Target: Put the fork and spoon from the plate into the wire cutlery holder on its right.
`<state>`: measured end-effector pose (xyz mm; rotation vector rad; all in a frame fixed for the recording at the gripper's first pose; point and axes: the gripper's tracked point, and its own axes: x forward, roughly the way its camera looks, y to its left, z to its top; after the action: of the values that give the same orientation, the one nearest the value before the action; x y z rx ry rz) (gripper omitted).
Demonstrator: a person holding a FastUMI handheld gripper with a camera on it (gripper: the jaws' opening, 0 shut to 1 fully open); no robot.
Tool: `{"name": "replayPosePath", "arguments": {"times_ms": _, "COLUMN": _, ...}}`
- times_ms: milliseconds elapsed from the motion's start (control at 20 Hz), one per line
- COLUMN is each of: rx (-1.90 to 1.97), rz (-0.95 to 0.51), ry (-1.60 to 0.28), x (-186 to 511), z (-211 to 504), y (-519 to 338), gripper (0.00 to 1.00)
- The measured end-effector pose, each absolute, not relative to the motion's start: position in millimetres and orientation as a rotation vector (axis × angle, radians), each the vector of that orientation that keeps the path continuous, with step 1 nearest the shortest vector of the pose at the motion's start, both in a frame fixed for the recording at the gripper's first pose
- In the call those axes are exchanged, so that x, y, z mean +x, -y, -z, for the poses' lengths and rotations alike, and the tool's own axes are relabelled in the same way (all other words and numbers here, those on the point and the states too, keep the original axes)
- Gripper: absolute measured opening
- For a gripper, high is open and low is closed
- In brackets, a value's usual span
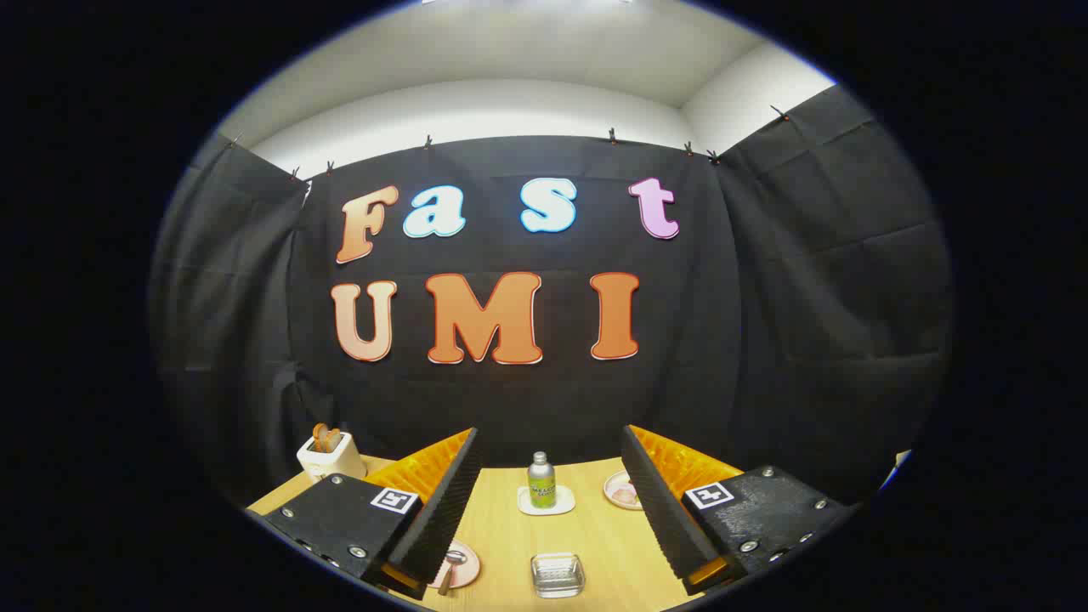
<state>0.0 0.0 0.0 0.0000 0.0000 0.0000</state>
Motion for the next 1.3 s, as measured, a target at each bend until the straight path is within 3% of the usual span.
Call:
{"name": "replayPosePath", "arguments": {"times_ms": 750, "rx": -0.045, "rz": -0.021, "ry": -0.045, "x": -17, "z": 4, "y": -60, "gripper": 0.98}}
{"name": "replayPosePath", "arguments": {"times_ms": 1300, "rx": -0.088, "rz": -0.089, "ry": -0.163, "x": -1, "z": 68, "y": -98, "gripper": 0.98}}
